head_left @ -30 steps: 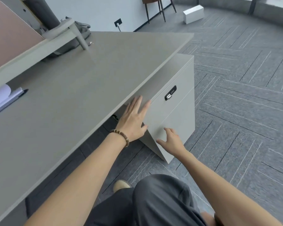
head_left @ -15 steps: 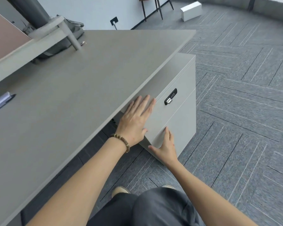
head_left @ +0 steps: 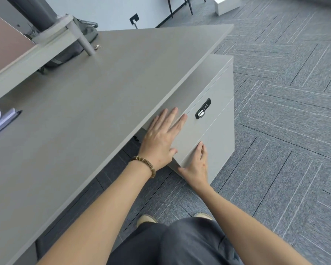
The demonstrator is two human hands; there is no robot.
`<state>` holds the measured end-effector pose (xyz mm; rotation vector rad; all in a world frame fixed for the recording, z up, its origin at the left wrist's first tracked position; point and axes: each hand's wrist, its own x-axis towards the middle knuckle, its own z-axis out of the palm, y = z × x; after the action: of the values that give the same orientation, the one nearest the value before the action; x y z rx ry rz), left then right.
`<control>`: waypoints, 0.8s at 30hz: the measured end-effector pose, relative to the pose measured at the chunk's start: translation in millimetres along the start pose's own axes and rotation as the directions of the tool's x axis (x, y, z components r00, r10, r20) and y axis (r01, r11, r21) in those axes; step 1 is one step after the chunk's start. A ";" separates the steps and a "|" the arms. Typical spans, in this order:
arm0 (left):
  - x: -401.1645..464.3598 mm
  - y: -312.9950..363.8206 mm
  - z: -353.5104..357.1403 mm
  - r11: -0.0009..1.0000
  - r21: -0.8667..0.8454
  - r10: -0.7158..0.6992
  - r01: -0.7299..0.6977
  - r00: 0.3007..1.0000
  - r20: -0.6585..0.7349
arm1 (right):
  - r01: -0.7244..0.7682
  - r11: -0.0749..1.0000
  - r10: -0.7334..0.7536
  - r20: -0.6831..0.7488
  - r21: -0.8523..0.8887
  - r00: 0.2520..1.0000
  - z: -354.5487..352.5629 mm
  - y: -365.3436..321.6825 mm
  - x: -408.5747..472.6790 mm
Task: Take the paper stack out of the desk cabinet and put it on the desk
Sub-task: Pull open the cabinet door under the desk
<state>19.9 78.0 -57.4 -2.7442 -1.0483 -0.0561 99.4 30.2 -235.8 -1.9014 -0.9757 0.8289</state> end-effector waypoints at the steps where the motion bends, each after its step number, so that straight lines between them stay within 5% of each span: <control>1: 0.0 0.5 -0.3 1.000 0.001 -0.004 0.004 1.000 0.006 | -0.004 1.000 0.004 0.001 -0.001 1.000 -1.4 -0.1 -1.2; 24: 1.9 39.6 -23.7 0.967 0.083 -0.249 0.239 0.956 0.157 | 0.172 0.985 -0.171 0.118 0.005 0.978 -112.1 56.9 -41.9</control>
<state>48.5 45.7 -40.9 -2.5835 -1.4050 0.1697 188.8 -67.3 -228.6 -1.7600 -1.1971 0.8446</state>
